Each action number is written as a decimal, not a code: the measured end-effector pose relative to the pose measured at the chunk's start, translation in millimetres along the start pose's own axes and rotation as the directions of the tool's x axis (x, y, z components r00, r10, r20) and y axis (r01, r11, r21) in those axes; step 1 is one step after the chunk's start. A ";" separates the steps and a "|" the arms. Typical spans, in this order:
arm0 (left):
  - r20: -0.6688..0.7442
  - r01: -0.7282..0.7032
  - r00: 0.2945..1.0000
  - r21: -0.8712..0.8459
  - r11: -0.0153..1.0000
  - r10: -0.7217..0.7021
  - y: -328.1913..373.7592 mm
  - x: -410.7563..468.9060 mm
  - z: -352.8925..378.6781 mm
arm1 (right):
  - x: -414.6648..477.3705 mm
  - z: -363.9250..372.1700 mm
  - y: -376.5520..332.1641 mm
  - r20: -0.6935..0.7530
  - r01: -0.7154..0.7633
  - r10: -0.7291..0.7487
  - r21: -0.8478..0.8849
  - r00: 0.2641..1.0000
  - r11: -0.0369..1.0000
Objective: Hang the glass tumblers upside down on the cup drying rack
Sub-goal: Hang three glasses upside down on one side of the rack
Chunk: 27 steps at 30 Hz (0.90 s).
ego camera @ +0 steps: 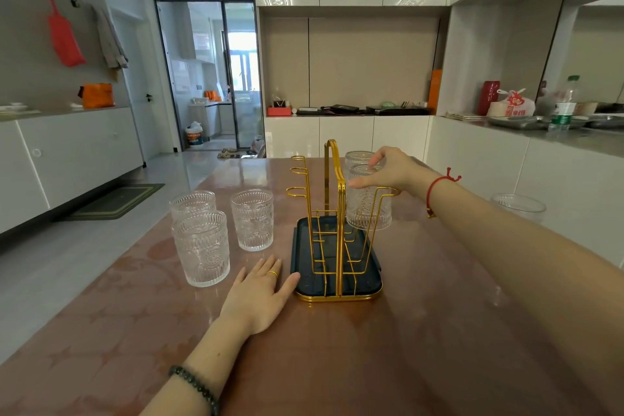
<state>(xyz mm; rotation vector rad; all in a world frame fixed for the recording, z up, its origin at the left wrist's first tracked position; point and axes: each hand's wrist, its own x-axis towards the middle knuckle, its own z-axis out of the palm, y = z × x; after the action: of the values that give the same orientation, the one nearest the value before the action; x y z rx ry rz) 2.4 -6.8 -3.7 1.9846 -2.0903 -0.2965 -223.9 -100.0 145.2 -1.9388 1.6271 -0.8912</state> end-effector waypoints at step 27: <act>-0.021 0.013 1.000 -0.006 1.000 -0.013 1.7 -2.1 0.4 | -62.5 -38.0 206.3 -0.572 -0.239 0.457 0.417 0.681 0.877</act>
<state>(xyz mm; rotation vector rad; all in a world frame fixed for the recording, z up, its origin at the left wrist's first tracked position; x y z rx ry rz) 0.8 -4.7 -3.7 1.9903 -2.0617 -0.2824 -398.4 -77.6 14.9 -1.0610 1.9822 -1.6661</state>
